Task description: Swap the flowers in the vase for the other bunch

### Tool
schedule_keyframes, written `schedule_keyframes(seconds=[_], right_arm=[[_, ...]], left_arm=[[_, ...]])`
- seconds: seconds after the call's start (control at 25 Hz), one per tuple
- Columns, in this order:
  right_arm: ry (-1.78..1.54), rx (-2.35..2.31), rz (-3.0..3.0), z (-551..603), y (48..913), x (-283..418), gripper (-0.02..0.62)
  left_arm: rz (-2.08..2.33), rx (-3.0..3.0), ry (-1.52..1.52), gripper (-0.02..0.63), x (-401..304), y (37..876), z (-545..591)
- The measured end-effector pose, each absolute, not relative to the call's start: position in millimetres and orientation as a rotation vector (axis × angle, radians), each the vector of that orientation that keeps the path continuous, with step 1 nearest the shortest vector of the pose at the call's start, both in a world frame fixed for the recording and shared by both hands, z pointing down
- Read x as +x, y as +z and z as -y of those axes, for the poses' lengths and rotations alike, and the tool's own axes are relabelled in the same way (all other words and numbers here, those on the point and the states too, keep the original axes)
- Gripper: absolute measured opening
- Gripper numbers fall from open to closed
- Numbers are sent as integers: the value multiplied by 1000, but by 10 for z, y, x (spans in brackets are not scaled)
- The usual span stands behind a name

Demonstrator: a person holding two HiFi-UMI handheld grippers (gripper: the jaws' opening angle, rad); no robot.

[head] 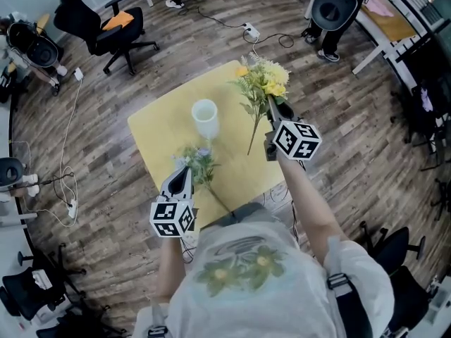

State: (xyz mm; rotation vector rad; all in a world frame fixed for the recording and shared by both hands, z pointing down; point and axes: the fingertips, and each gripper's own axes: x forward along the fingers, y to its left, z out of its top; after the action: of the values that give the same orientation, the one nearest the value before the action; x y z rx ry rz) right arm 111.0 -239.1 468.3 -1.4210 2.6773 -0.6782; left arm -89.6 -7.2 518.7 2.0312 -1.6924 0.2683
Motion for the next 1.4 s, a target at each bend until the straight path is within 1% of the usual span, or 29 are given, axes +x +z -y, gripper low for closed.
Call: schedule_keyframes(seconds=[0.48,1.4], right_arm=[[-548,-1329,-2701,2538,4242,871,55],[-302,-1033,-2784,2748,3304,-104,55]], left_arm=[[1732,1980,245,17,-1033,5193,-80],[1805,1916,185,17,-1357,5113,-50]])
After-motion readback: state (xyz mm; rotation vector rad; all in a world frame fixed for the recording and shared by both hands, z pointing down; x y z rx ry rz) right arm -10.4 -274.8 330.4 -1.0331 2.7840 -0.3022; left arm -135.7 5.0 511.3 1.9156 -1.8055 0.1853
